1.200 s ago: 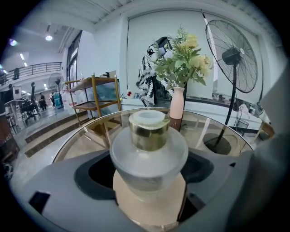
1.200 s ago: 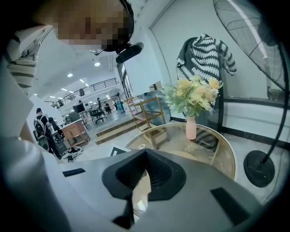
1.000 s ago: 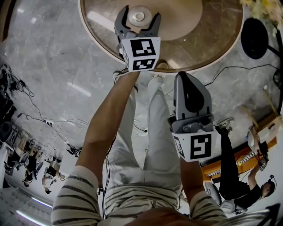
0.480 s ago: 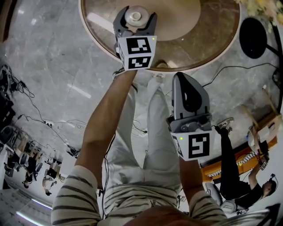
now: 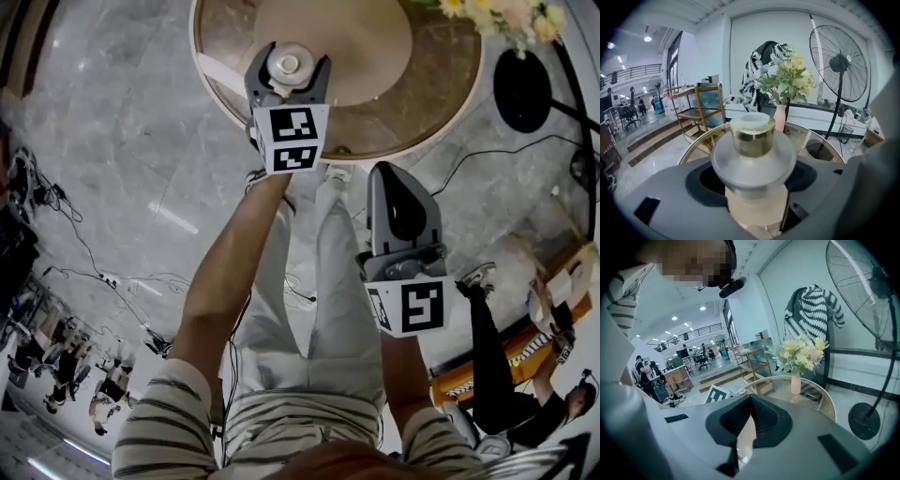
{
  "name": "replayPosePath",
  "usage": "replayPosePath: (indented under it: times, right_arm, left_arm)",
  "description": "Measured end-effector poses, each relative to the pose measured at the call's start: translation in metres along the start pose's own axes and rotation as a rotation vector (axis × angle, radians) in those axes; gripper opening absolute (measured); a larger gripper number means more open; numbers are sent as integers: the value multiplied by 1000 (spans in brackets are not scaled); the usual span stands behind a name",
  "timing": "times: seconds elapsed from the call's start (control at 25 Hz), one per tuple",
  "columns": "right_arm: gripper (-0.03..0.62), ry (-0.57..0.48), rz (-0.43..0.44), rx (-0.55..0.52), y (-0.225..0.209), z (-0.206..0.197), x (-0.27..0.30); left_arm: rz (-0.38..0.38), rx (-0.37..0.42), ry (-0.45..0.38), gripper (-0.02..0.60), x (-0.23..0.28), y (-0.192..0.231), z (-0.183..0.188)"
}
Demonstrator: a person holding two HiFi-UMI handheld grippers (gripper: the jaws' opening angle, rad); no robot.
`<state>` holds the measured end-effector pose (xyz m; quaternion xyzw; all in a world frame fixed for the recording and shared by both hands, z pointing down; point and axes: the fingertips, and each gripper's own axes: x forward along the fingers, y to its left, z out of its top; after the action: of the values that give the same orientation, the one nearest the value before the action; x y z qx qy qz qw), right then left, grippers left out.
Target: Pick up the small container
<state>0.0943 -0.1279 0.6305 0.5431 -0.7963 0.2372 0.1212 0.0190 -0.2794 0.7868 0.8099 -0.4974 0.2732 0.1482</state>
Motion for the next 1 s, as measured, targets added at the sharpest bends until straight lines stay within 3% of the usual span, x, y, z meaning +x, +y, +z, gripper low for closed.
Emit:
replayPosePath:
  times: [1.0]
  right_arm:
    - [9, -157, -55, -1, 30, 139, -97]
  left_arm:
    - [-25, -14, -72, 328, -171, -15, 150]
